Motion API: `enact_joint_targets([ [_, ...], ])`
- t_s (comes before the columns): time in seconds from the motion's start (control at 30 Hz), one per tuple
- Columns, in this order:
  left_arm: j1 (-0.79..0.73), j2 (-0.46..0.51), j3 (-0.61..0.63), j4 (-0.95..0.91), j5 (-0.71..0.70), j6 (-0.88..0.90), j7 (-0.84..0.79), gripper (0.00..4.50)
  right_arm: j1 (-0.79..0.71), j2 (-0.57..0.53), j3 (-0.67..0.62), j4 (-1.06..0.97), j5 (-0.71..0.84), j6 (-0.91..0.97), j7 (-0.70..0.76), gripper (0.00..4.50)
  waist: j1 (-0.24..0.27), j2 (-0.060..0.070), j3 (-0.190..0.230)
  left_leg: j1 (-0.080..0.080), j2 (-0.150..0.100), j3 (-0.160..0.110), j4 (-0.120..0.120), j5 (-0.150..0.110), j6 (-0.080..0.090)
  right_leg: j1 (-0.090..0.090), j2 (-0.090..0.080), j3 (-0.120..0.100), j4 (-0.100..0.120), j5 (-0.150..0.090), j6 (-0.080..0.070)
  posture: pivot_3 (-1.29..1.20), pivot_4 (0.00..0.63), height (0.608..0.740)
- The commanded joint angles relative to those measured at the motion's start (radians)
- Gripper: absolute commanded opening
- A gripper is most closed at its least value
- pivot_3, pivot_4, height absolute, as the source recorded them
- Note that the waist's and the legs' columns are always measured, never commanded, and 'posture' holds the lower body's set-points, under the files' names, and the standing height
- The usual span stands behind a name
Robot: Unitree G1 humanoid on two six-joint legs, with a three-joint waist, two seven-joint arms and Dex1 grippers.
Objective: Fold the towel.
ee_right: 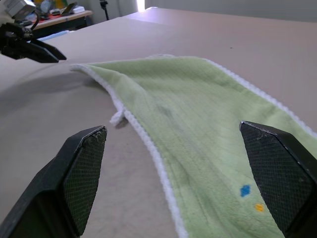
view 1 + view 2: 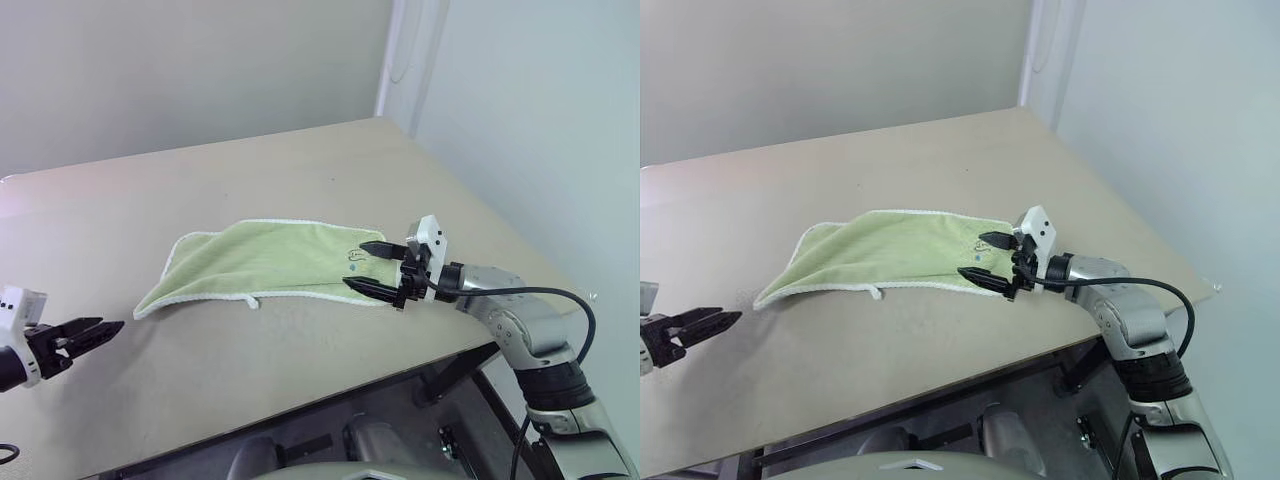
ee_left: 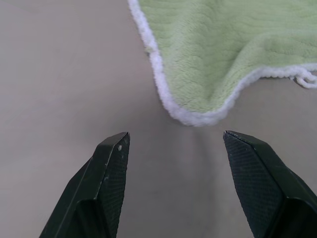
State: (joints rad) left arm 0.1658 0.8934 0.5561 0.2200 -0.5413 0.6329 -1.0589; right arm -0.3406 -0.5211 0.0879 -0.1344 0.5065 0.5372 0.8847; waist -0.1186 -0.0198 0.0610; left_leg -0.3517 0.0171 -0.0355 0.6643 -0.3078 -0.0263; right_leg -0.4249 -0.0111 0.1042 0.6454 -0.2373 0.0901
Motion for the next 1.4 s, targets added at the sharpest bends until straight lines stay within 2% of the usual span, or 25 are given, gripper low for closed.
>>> enact_joint_targets([
  [0.03,-0.015,-0.005,-0.005,-0.035,-0.008,0.003,0.014,3.18,-0.03,0.004,-0.029,0.001,0.002,-0.029,0.012,4.5,0.0,0.0,0.0,0.0,0.0,0.0,0.0,0.0,0.0,0.0,0.0,0.0,0.0,0.0,0.0,0.0,0.0,0.74],
  [0.3,-0.052,-0.006,-0.021,-0.029,-0.018,0.006,0.005,3.18,-0.036,0.038,-0.031,0.017,0.005,-0.027,-0.008,4.5,-0.003,0.0,0.0,0.0,0.0,0.0,0.0,0.0,0.0,0.0,0.0,0.0,0.0,0.0,0.0,0.0,0.0,0.74],
  [0.43,-0.077,0.01,-0.068,-0.011,0.018,-0.033,-0.015,3.18,-0.009,0.022,-0.01,-0.008,-0.019,-0.019,-0.007,4.5,0.0,0.0,0.0,-0.001,0.0,0.0,0.0,0.0,0.0,0.0,0.0,0.0,0.0,0.0,0.0,0.0,0.0,0.74],
  [0.63,-0.145,0.002,-0.168,0.064,0.132,-0.191,0.008,3.18,-0.002,0.026,-0.015,-0.015,-0.061,-0.034,-0.052,4.5,0.001,0.0,0.0,-0.001,0.0,0.0,0.0,0.0,0.0,0.0,0.0,0.0,0.0,0.0,0.0,0.0,0.0,0.74],
  [0.9,-0.158,0.011,-0.299,0.063,0.272,-0.458,-0.025,3.18,-0.001,0.034,-0.014,-0.032,-0.066,-0.029,-0.075,4.5,0.001,0.0,0.0,-0.001,0.0,0.0,0.0,0.0,0.0,0.0,0.0,0.0,-0.001,0.0,0.0,0.0,0.0,0.74],
  [1.07,-0.204,0.003,-0.35,0.145,0.342,-0.581,-0.009,3.18,-0.005,0.042,-0.015,-0.032,-0.079,-0.033,-0.094,4.5,0.003,0.0,0.0,-0.001,0.0,0.0,0.0,0.0,0.0,0.0,0.0,0.0,0.0,0.0,0.0,0.0,0.0,0.74],
  [1.2,-0.23,0.005,-0.377,0.189,0.363,-0.623,-0.02,2.25,0.004,0.035,-0.013,-0.037,-0.087,-0.033,-0.096,4.5,0.009,0.0,0.0,-0.001,0.0,0.0,0.0,0.0,0.0,0.0,0.0,0.0,0.0,0.0,0.0,0.0,0.0,0.74],
  [1.4,-0.292,-0.012,-0.38,0.286,0.361,-0.682,-0.022,0.02,0.034,-0.025,-0.002,-0.071,-0.081,0.029,-0.057,4.5,0.024,0.0,0.0,-0.001,0.0,0.0,0.0,0.0,0.0,0.0,0.0,0.0,0.0,0.0,0.0,0.0,0.0,0.74],
])
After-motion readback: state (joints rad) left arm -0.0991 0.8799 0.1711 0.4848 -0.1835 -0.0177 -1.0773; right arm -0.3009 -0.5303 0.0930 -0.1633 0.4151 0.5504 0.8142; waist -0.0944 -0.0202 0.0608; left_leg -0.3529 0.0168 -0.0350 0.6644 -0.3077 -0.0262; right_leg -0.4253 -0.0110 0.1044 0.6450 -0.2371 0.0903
